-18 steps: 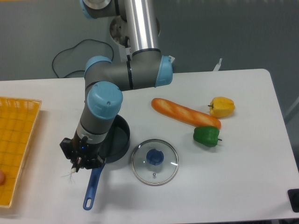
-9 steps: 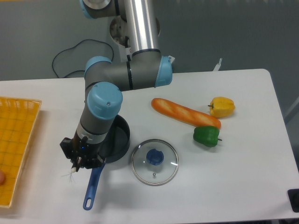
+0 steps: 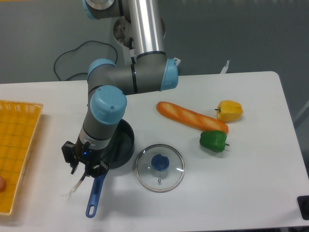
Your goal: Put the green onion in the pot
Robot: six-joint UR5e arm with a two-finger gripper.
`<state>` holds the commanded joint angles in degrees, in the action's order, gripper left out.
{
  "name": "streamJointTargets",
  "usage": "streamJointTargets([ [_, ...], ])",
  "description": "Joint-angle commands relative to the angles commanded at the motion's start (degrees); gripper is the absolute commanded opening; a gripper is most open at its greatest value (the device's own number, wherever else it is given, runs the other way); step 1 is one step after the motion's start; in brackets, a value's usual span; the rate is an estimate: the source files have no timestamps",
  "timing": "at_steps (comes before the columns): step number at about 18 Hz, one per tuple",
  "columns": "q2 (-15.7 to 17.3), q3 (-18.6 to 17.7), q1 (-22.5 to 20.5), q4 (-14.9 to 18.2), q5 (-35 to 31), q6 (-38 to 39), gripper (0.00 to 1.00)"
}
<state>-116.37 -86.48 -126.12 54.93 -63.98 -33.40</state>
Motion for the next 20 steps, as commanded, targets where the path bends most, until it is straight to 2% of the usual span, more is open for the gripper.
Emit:
streamJointTargets([
  [8,1.31,-0.09,-0.35,0.18,-1.75,-0.61,1.0],
  [15,2.9,-0.17,-1.14,0.61,-12.64,-4.48,1.0],
  [18,4.83,-1.31,-2.11,0.88,-18.26,-10.17,1.0],
  [20,5.97,-1.67,-3.77,2.8,-21.0,-14.39,1.0],
])
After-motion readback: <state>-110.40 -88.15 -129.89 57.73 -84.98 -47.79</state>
